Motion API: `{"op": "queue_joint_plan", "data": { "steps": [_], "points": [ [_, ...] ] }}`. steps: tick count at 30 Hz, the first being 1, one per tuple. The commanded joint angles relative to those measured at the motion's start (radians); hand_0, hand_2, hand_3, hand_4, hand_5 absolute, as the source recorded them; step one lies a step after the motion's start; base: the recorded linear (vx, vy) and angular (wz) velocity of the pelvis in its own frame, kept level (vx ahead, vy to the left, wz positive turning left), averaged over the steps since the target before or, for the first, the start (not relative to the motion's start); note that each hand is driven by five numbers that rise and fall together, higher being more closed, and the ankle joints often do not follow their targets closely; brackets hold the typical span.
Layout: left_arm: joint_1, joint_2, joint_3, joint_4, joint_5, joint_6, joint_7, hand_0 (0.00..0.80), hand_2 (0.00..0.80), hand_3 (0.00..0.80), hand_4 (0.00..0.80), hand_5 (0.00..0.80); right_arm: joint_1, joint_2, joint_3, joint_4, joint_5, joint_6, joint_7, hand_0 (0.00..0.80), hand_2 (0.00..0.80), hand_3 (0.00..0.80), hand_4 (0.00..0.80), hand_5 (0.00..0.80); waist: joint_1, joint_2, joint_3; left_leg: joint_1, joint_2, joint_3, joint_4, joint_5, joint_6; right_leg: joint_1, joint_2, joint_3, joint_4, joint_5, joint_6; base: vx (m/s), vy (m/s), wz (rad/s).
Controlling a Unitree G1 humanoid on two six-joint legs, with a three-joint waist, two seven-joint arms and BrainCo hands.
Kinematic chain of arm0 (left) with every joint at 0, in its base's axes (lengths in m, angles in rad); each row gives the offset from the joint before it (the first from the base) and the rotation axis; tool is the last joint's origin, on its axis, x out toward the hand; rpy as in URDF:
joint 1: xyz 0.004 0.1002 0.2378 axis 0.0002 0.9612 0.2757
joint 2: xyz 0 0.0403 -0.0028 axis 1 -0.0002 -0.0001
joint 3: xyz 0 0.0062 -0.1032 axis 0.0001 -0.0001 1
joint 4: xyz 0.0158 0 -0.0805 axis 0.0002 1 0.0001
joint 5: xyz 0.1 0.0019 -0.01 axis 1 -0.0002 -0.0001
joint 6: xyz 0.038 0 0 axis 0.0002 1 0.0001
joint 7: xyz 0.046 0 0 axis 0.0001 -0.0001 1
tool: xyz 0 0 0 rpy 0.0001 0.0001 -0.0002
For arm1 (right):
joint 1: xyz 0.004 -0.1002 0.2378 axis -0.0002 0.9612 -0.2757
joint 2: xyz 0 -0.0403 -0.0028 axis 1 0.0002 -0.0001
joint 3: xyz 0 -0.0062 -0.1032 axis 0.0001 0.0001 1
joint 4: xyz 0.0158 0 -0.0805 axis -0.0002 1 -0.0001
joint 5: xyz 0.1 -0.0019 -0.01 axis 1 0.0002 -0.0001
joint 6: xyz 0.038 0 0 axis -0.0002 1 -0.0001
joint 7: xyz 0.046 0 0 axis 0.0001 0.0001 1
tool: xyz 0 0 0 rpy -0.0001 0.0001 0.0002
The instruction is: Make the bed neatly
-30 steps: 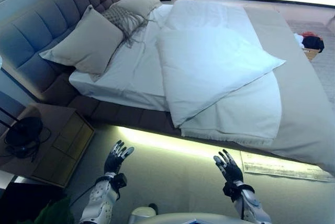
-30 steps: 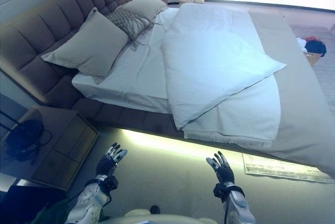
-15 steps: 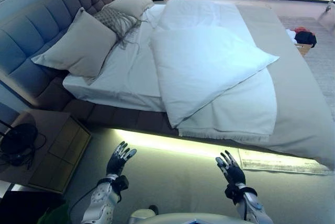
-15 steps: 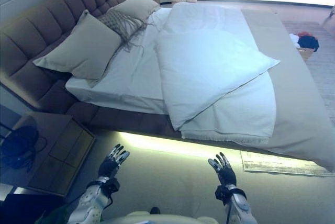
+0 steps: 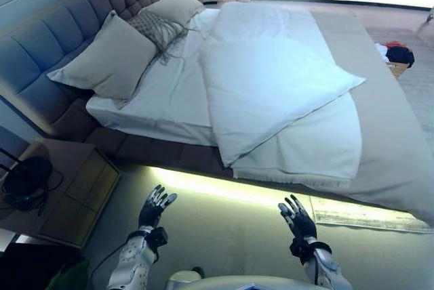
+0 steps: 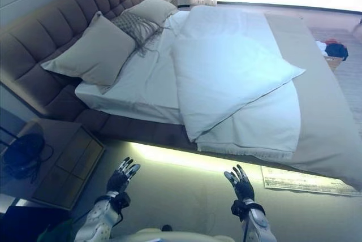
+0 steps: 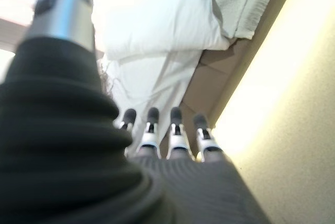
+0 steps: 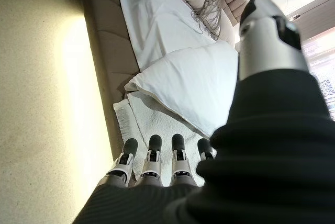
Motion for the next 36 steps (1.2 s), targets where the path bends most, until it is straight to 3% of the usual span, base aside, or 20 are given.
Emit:
{"op": "queue_joint_plan", "data": {
  "steps": [1,7,9,11,13,14,17,20,23,27,30,32,34,36],
  "points": [
    [-0.126,0.020,-0.027,0.009,-0.011,-0.004,-0.015,0.000,0.000,0.000,0.000,0.000,-0.087,0.022,0.027,-0.025,0.045,-0.035,-0.040,0.000,0.000,0.000,0.000,0.000,0.044,-0.026,0.031,-0.034,-0.033,-0.013,0.119,-0.055,0.042,-0.077,-0.069,0.005,0.062,0.088,0.011,0.016,0.047,0.14],
    [-0.097,0.036,-0.004,0.004,0.088,0.007,-0.011,0.000,0.000,0.000,0.000,0.000,-0.073,0.066,0.016,-0.013,0.034,-0.065,-0.062,0.000,0.000,0.000,0.000,0.000,0.071,-0.043,0.034,-0.041,-0.071,-0.024,0.200,-0.103,0.079,-0.076,-0.142,0.018,0.168,0.092,0.032,0.088,0.086,0.14],
    [-0.081,0.046,-0.002,0.001,0.123,0.007,-0.003,0.000,0.000,0.000,0.000,0.000,-0.060,0.060,0.011,-0.018,0.035,-0.071,-0.056,0.000,0.000,0.000,0.000,0.000,0.064,-0.035,0.037,-0.052,-0.081,-0.028,0.218,-0.115,0.100,-0.121,-0.165,0.048,0.295,0.110,0.025,0.085,0.216,0.13],
    [-0.077,0.049,-0.012,0.009,0.145,0.006,0.007,0.000,0.000,0.000,0.000,0.000,-0.041,0.052,0.009,-0.033,0.055,-0.081,-0.053,0.000,0.000,0.000,0.000,0.000,0.053,-0.018,0.045,-0.052,-0.100,-0.032,0.215,-0.119,0.135,-0.207,-0.193,0.108,0.491,0.144,0.018,0.078,0.280,0.14],
    [-0.085,0.063,-0.023,0.020,0.131,0.009,-0.002,0.000,0.000,0.000,0.000,0.000,-0.018,0.043,0.002,-0.035,0.068,-0.089,-0.027,0.000,0.000,0.000,0.000,0.000,0.035,-0.005,0.052,-0.046,-0.119,-0.041,0.204,-0.114,0.153,-0.285,-0.177,0.145,0.608,0.168,0.009,0.130,0.206,0.26],
    [-0.090,0.068,-0.024,0.021,0.125,0.011,-0.004,0.000,0.000,0.000,0.000,0.000,-0.008,0.039,-0.002,-0.035,0.067,-0.086,-0.016,0.000,0.000,0.000,0.000,0.000,0.028,0.000,0.051,-0.046,-0.123,-0.048,0.200,-0.110,0.153,-0.305,-0.164,0.140,0.603,0.179,0.005,0.188,0.096,0.18],
    [-0.099,0.079,-0.025,-0.002,0.103,0.027,0.010,0.000,0.000,0.000,0.000,0.000,0.012,0.030,-0.006,-0.021,0.065,-0.088,0.012,0.000,0.000,0.000,0.000,0.000,0.006,-0.021,0.060,-0.025,-0.155,-0.071,0.199,-0.140,0.154,-0.337,-0.131,0.122,0.455,0.214,0.020,0.238,-0.052,-0.03],
    [-0.125,0.087,-0.031,-0.006,0.088,0.025,0.022,0.000,0.000,0.000,0.000,0.000,-0.013,0.018,-0.007,0.008,0.086,-0.099,0.034,0.000,0.000,0.000,0.000,0.000,-0.021,-0.055,0.074,-0.006,-0.186,-0.085,0.205,-0.191,0.142,-0.385,-0.114,0.094,0.209,0.291,0.058,0.296,-0.187,-0.13],
    [-0.135,0.086,-0.025,0.022,0.073,0.000,0.002,0.000,0.000,0.000,0.000,0.000,-0.044,0.004,-0.011,0.042,0.101,-0.099,0.049,0.000,0.000,0.000,0.000,0.000,-0.042,-0.062,0.080,0.020,-0.188,-0.097,0.200,-0.233,0.134,-0.419,-0.100,0.088,-0.013,0.362,0.088,0.361,-0.210,0.11],
    [-0.096,0.075,-0.015,0.026,0.085,-0.012,-0.015,0.000,0.000,0.000,0.000,0.000,-0.039,0.009,-0.017,0.070,0.105,-0.110,0.073,0.000,0.000,0.000,0.000,0.000,-0.039,-0.061,0.080,0.017,-0.173,-0.090,0.243,-0.264,0.136,-0.415,-0.116,0.090,0.010,0.349,0.086,0.371,-0.245,0.20],
    [-0.067,0.059,-0.008,0.031,0.088,-0.003,-0.009,0.000,0.000,0.000,0.000,0.000,-0.035,0.015,-0.024,0.085,0.086,-0.097,0.069,0.000,0.000,0.000,0.000,0.000,-0.041,-0.066,0.069,0.030,-0.153,-0.073,0.314,-0.296,0.119,-0.378,-0.120,0.094,0.068,0.316,0.083,0.445,-0.318,0.40],
    [-0.053,0.059,0.006,0.027,0.064,0.003,-0.035,0.000,0.000,0.000,0.000,0.000,-0.030,0.010,-0.013,0.058,0.082,-0.086,0.055,0.000,0.000,0.000,0.000,0.000,-0.049,-0.062,0.059,0.032,-0.117,-0.066,0.399,-0.247,0.087,-0.353,-0.100,0.097,0.115,0.267,0.061,0.372,-0.310,0.26],
    [-0.044,0.059,-0.001,0.012,0.058,-0.013,-0.043,0.000,0.000,0.000,0.000,0.000,-0.030,-0.011,-0.012,0.048,0.091,-0.078,0.067,0.000,0.000,0.000,0.000,0.000,-0.045,-0.053,0.051,0.013,-0.088,-0.065,0.490,-0.159,0.050,-0.308,-0.064,0.075,0.111,0.222,0.035,0.258,-0.248,0.19],
    [-0.051,0.040,-0.029,0.000,0.045,-0.026,-0.016,0.000,0.000,0.000,0.000,0.000,-0.042,-0.037,-0.015,0.048,0.081,-0.069,0.069,0.000,0.000,0.000,0.000,0.000,-0.043,-0.054,0.041,-0.043,-0.098,-0.069,0.649,-0.063,0.015,-0.260,-0.039,0.054,0.101,0.181,-0.005,0.254,-0.236,0.08]
  ]
}}
